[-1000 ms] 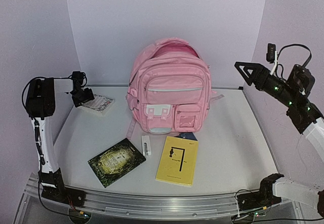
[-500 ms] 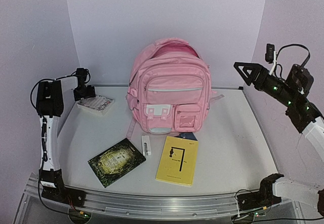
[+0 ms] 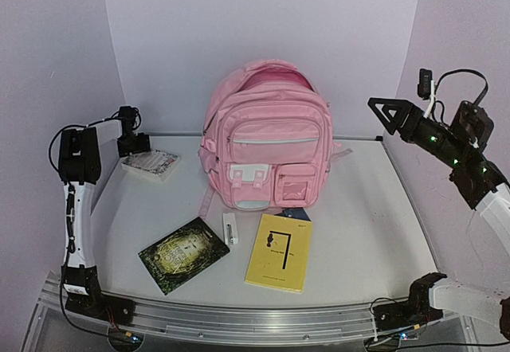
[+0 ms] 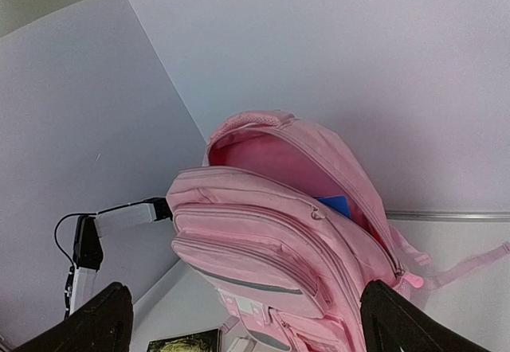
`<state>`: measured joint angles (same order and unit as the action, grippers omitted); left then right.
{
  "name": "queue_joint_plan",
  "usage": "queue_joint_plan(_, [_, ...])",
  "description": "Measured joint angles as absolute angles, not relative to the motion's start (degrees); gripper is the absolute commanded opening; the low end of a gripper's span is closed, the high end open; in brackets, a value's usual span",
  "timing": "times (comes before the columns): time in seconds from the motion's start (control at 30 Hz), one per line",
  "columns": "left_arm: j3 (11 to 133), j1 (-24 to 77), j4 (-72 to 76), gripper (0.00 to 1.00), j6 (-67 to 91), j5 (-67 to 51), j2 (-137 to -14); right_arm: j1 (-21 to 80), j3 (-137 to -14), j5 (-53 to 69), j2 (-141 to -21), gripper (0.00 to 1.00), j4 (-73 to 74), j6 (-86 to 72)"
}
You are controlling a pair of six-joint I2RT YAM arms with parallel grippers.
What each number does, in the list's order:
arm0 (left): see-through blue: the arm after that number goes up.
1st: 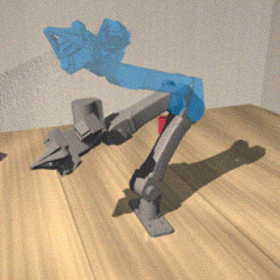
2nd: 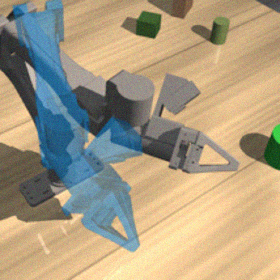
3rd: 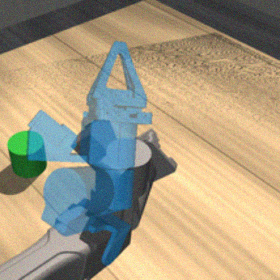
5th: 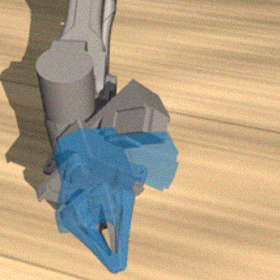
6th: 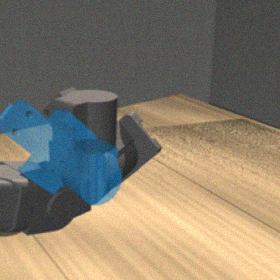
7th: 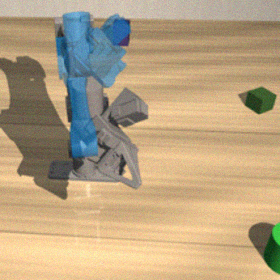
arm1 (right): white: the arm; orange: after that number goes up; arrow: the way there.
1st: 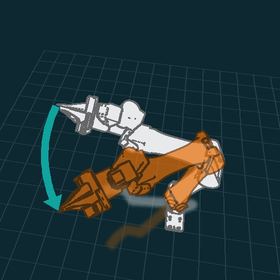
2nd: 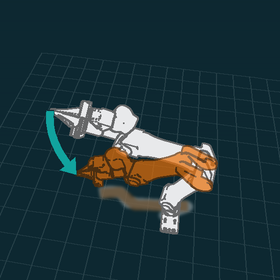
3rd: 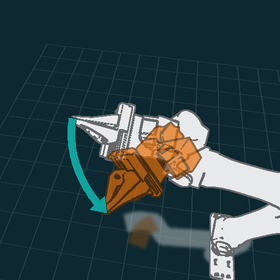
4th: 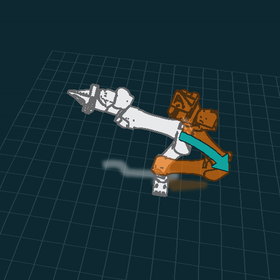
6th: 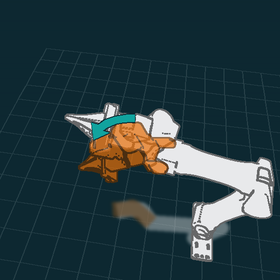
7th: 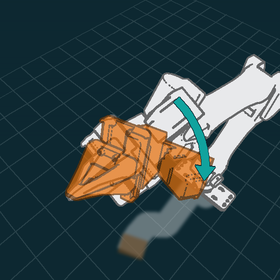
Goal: Pack the student bag
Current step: Pick up the book from the center of the board.
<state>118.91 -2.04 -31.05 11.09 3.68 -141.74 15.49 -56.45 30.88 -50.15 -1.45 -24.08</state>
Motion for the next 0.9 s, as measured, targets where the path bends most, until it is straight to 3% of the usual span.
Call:
queue_joint_plan(0.8, [137.4, -2.2, -43.5, 0.91, 9.4, 1.5, -150.8, 15.5, -56.4, 30.9, -48.4, 0.98, -0.4, -24.1])
queue_joint_plan(0.9, [138.6, -2.2, -43.9, 0.87, 8.8, 1.2, -151.4, 15.5, -56.4, 30.9, -48.4, 0.98, -0.3, -24.1])
